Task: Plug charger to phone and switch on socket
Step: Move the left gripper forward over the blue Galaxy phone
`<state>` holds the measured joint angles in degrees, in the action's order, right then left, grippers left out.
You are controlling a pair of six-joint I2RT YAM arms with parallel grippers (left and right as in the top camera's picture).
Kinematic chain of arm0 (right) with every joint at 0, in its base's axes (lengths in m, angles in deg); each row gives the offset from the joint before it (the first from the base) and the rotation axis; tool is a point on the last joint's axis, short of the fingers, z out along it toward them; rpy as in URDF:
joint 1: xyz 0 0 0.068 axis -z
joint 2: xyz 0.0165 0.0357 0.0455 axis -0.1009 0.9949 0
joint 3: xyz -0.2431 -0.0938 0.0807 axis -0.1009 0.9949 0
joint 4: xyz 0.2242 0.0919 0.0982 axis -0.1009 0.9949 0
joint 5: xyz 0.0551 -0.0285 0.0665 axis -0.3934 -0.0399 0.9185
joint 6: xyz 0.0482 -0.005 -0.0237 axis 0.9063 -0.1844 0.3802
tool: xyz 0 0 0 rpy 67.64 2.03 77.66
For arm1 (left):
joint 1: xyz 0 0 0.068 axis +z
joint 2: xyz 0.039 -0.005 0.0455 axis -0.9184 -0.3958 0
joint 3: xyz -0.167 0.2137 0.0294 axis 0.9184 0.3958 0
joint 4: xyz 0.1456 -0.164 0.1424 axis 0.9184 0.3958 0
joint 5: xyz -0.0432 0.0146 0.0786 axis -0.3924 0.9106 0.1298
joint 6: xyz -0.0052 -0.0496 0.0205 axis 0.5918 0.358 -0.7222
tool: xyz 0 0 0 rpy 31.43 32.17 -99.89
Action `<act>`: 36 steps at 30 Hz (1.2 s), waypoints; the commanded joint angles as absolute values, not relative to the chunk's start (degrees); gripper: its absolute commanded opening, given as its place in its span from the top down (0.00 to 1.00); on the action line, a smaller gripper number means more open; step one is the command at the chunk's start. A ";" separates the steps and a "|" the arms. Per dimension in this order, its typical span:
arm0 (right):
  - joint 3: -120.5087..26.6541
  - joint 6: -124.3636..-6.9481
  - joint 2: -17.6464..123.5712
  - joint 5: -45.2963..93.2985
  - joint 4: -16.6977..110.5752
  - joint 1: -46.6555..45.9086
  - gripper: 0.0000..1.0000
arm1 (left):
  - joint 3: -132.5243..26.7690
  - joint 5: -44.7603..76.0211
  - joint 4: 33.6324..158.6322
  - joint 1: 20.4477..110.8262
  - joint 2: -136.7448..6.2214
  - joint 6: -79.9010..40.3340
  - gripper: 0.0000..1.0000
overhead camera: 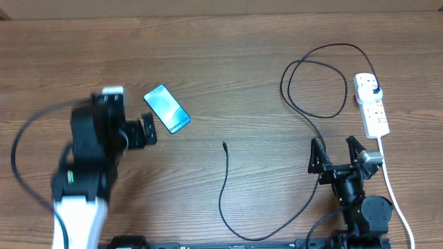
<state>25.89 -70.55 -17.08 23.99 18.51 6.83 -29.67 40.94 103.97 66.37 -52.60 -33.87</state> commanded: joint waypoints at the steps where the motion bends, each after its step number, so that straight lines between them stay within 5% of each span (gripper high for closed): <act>1: 26.48 -70.57 -17.65 23.29 18.36 6.43 0.00 | -39.70 35.30 108.78 66.68 -62.47 -38.53 0.00; 12: 26.50 -70.57 -17.65 23.29 18.36 6.43 0.00 | -45.86 24.07 110.74 66.68 -78.52 -40.23 0.00; 23: 26.50 -70.57 -17.65 23.29 18.36 6.43 0.00 | -49.21 35.21 116.16 66.65 -81.88 -16.76 0.00; 36: 26.48 -70.57 -17.65 23.29 18.36 6.43 0.00 | -68.53 40.04 133.89 66.65 -97.53 -14.99 0.00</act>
